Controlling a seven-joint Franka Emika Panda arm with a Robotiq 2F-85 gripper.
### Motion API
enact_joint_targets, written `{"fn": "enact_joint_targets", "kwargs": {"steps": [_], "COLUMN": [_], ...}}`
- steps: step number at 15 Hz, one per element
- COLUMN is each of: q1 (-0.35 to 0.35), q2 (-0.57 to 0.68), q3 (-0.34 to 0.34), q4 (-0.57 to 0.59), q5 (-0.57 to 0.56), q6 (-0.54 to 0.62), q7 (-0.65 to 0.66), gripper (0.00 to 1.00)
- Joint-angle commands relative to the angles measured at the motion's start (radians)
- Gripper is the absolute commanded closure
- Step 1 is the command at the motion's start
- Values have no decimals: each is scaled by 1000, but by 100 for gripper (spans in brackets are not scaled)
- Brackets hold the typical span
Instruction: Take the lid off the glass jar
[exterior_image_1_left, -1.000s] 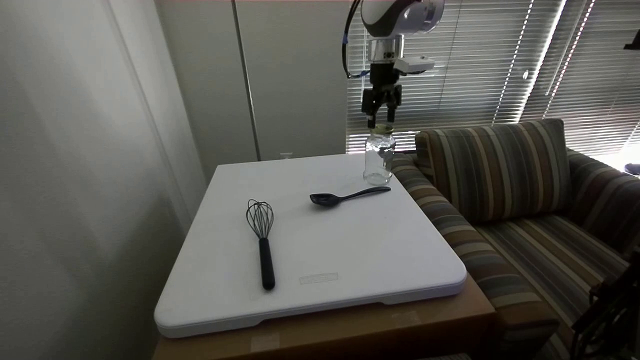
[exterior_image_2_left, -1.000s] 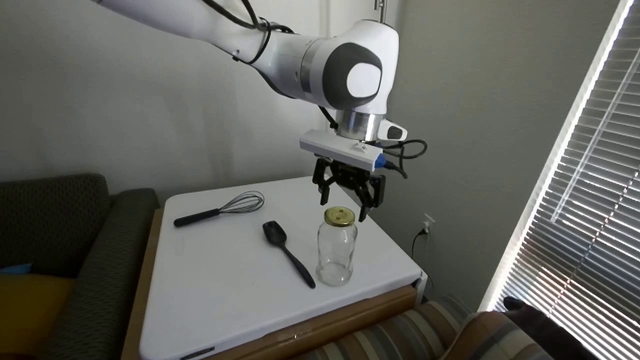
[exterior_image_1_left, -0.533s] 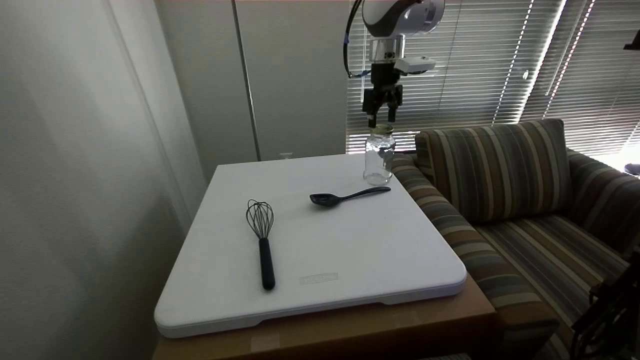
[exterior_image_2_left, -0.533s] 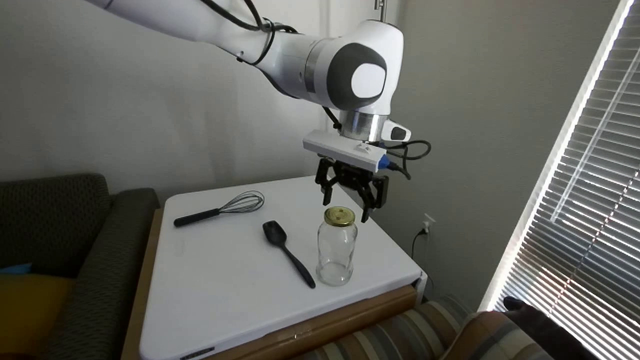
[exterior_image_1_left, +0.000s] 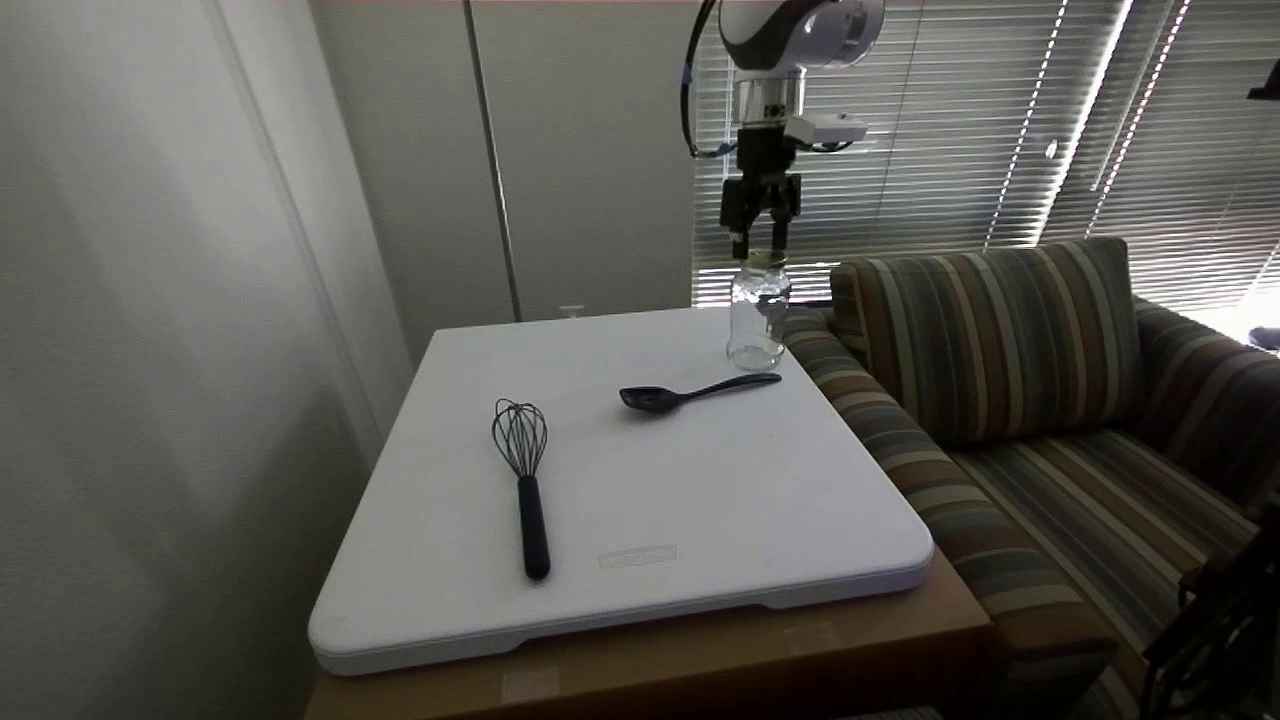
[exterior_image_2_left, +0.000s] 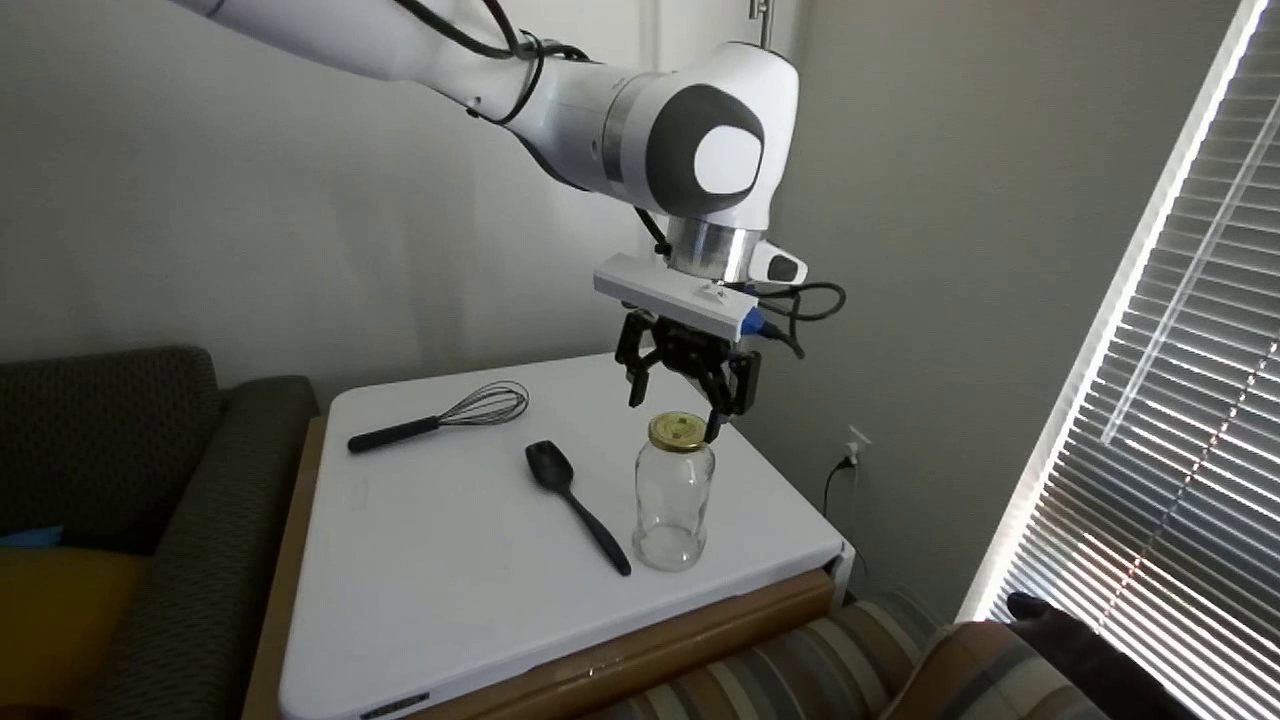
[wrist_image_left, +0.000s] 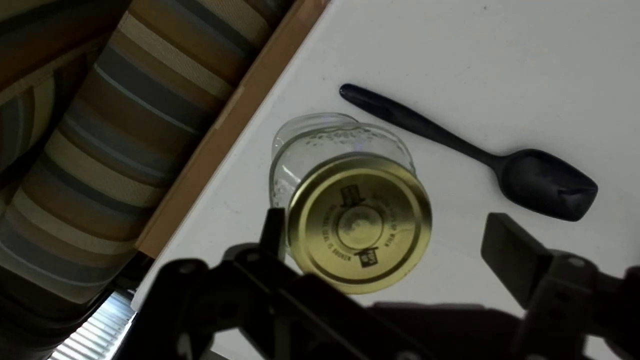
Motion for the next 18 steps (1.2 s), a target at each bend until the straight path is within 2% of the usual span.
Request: {"fn": "enact_joint_targets", "kwargs": {"steps": [1,18], "q1": [-18,0], "q2": [17,36], "q3": [14,-20], "q4": [28,15], "q5": [3,-18], "q6": [-27,-1], "q7": [4,57], "gripper": [0,0]}}
